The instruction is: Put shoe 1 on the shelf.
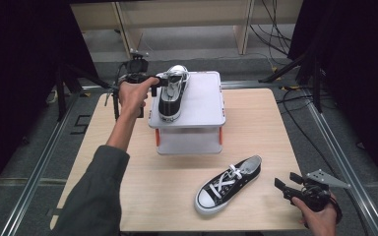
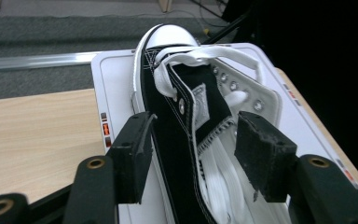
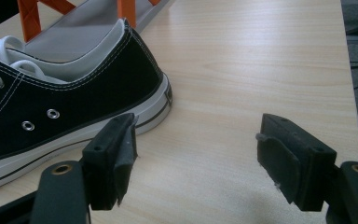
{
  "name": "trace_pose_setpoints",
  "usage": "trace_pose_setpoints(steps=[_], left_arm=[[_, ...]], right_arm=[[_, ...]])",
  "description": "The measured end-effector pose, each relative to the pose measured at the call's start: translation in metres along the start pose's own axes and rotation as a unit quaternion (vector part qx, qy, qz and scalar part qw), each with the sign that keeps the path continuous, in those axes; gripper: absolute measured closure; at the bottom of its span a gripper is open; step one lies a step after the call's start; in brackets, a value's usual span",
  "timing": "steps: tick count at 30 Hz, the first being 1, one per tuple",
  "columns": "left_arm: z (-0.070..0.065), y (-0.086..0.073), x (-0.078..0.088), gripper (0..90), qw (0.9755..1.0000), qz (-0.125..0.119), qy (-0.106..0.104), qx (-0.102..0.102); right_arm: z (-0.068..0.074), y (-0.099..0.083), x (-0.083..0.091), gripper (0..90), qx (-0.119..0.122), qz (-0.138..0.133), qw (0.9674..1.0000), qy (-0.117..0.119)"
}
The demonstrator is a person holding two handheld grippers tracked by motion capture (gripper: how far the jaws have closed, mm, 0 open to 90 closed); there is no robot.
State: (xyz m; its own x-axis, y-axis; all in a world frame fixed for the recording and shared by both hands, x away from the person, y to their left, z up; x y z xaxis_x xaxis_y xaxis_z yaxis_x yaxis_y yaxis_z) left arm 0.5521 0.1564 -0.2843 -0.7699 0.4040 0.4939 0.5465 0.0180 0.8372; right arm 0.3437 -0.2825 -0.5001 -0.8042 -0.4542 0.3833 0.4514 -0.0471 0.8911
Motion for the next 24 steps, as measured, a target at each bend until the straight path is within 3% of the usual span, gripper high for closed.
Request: trace_pose_setpoints(steps=[2,3,4,5,7,9,11,12,13,14,16,18,19,20,22,24], left_arm=[[-0.003,-0.002,0.012,42.9,0.9998,-0.006,-0.02,-0.006],[-0.004,-0.004,0.018,42.2,0.9996,-0.008,-0.027,-0.01],[-0.004,-0.006,0.023,41.2,0.9994,-0.007,-0.031,-0.015],[-0.004,-0.009,0.03,40.1,0.999,-0.009,-0.041,-0.015],[-0.004,-0.015,0.042,37.9,0.9983,-0.011,-0.054,-0.019],[-0.004,-0.023,0.053,36.1,0.9975,-0.01,-0.063,-0.029],[-0.004,-0.031,0.062,34.3,0.9968,-0.013,-0.072,-0.034],[-0.005,-0.037,0.067,33.7,0.9963,-0.017,-0.076,-0.038],[-0.005,-0.043,0.071,33.2,0.9958,-0.016,-0.078,-0.044],[-0.005,-0.049,0.075,32.1,0.9955,-0.015,-0.08,-0.049],[-0.006,-0.063,0.082,29.0,0.9948,-0.014,-0.084,-0.056],[-0.007,-0.077,0.087,27.8,0.9939,-0.013,-0.085,-0.068],[-0.007,-0.088,0.09,27.4,0.9934,-0.01,-0.085,-0.076],[-0.008,-0.096,0.091,26.4,0.9929,-0.013,-0.09,-0.077],[-0.009,-0.112,0.094,25.4,0.9922,-0.012,-0.101,-0.072],[-0.009,-0.132,0.099,24.2,0.9915,-0.015,-0.113,-0.062]], right_arm=[[0.003,-0.001,0.0,29.1,-0.015,0.004,0.9999,0.006],[0.0,-0.001,0.001,29.2,-0.002,0.014,0.9999,-0.008],[0.0,-0.001,0.0,29.2,0.0,0.005,1.0,-0.002],[-0.003,0.0,0.004,29.2,0.017,0.019,0.9996,-0.014],[-0.004,0.0,0.004,29.2,0.022,0.019,0.9994,-0.017],[0.0,0.0,0.001,29.2,0.008,0.006,0.9999,-0.005],[0.001,0.001,0.0,29.2,0.01,-0.001,0.9999,-0.004],[0.003,0.001,0.0,29.2,0.0,-0.003,1.0,0.008],[0.001,0.002,0.002,29.2,0.015,0.0,0.9999,-0.004],[0.001,0.002,0.003,29.2,0.019,0.001,0.9998,0.0],[0.005,0.003,0.002,29.2,0.0,-0.006,1.0,0.007],[0.003,0.004,0.002,29.2,0.013,-0.011,0.9998,-0.003],[0.004,0.005,0.002,29.2,0.01,-0.019,0.9998,0.003],[0.004,0.006,0.005,29.2,0.013,-0.012,0.9998,-0.005],[0.005,0.007,0.004,29.0,0.025,-0.022,0.9994,0.002],[0.01,0.007,0.003,28.8,0.016,-0.019,0.9996,0.014]])
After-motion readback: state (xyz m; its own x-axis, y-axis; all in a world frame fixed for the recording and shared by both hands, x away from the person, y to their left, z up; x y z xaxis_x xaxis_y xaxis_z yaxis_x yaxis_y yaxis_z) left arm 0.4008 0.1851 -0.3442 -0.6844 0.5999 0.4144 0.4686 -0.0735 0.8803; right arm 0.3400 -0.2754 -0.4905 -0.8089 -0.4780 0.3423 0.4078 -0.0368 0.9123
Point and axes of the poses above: each handheld gripper's, and its own axes: x roughly backward along the jaws, y roughly out of its top, z roughly to its left, the point moved 6 cm from there along -x, roughly forward along the jaws, and after that the axes turned 7 degrees about -z, right-handed, at the moved point
